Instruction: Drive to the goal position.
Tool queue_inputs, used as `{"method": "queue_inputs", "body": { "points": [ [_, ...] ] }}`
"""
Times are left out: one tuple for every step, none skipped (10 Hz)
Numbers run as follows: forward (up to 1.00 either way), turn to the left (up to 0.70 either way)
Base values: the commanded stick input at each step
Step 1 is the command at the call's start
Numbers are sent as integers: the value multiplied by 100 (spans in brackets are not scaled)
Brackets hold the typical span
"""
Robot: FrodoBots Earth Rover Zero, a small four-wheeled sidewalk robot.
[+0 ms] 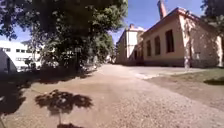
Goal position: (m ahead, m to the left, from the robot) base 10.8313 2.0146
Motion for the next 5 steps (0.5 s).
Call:
{"method": "queue_inputs", "body": {
  "points": [
    [60, 0],
    [60, 0],
    [60, 0],
    [60, 0],
    [60, 0]
  ]
}}
